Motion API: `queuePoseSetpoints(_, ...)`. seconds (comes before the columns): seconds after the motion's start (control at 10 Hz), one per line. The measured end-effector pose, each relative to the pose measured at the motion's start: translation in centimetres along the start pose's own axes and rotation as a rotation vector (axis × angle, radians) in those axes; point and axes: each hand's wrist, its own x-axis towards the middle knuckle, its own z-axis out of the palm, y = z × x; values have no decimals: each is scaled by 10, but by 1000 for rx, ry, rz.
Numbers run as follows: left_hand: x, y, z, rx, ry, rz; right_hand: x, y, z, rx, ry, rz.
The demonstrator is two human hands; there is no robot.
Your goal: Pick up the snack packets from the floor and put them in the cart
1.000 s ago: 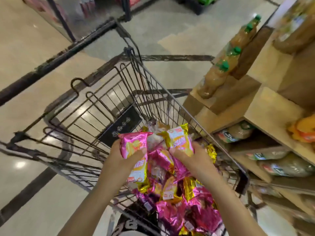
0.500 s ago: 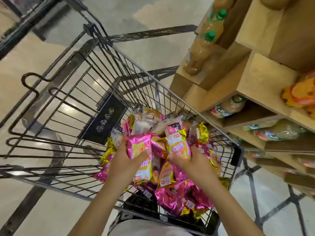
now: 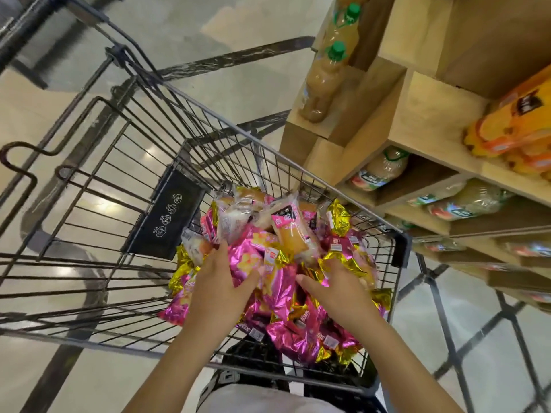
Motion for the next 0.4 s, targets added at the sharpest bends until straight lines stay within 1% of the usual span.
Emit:
queuePoseSetpoints(0.1,-2,7,2,216,-24,123,-6,16,-4,-35,36,32)
queuePoseSetpoints(0.2,-4,21,5,415,-28,254,-11,33,-14,-186,93,31)
queuePoseSetpoints(0.3,-8,38,7,580,-37,336,-14,50,-26,-338,163,12)
queuePoseSetpoints(0.4,-14,57,20,658,-78,374,-18,63,-39,-351,194,24)
